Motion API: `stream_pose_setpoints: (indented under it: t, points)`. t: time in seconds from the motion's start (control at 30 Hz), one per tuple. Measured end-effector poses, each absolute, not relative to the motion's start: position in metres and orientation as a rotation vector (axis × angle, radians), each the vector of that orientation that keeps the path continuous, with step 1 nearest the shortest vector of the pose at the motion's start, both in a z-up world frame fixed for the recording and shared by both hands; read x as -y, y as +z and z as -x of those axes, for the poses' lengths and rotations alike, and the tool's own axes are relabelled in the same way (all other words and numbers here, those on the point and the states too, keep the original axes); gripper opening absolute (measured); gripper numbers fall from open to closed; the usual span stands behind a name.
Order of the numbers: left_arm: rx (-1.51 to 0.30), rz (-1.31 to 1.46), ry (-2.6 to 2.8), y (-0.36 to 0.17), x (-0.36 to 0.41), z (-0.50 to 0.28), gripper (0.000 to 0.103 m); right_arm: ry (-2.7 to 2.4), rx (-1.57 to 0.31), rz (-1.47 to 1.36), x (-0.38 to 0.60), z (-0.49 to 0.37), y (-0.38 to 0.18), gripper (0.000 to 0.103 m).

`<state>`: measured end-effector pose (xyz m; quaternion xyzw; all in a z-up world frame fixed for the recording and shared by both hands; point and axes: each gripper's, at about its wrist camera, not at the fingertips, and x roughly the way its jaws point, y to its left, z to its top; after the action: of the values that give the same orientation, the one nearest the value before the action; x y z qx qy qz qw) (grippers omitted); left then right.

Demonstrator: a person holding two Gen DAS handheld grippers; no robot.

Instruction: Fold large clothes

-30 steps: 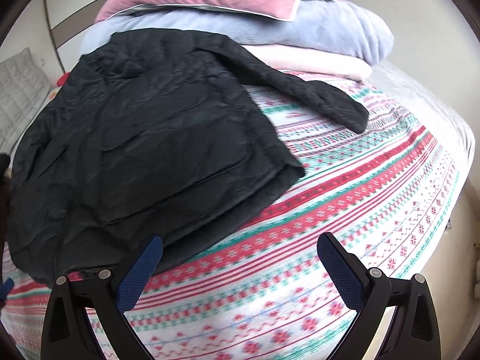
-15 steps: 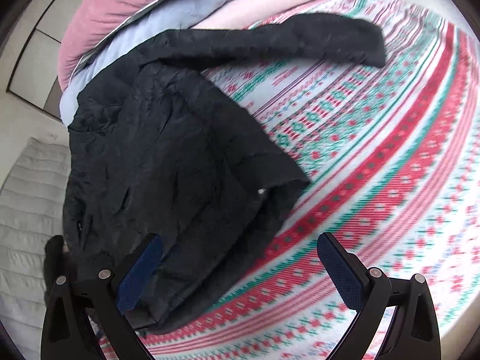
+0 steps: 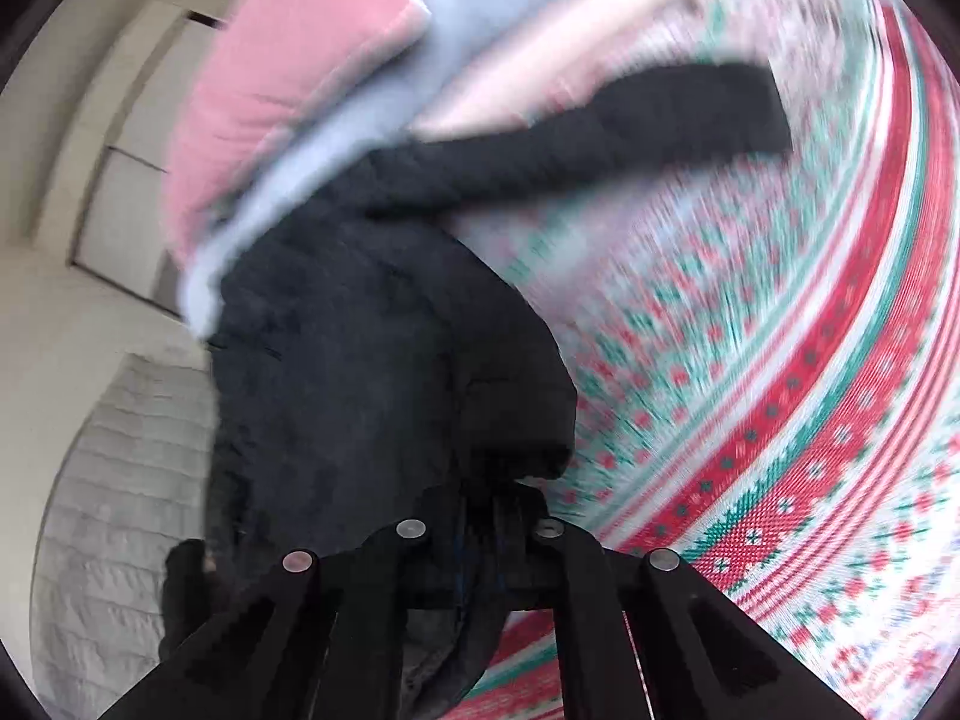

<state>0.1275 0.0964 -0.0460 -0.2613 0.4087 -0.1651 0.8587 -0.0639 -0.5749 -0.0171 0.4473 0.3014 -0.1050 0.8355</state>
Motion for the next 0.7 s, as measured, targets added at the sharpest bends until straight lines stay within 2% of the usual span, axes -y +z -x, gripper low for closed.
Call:
stream_pose_setpoints:
  t: [0.1,0.33,0.53,0.7]
  points:
    - [-0.782,0.537,-0.368,-0.013,-0.102,-0.102,0.011,-0.171,-0.565,-0.903,0.566,0.088,0.019,0.003]
    - [-0.737,0.372,-0.410,0.042,-0.109,-0.011,0.010,-0.135,-0.491,-0.858,0.552,0.180,0.063,0.003]
    - [-0.782,0.277,-0.392,0.038,-0.109,0.016,0.012,-0.129,-0.493,-0.857,0.532,0.251,0.066,0.003]
    - [-0.871,0.236,-0.387,0.015,-0.102,0.000,0.018,-0.287,-0.600,-0.861,0.548,0.252,0.036,0.003]
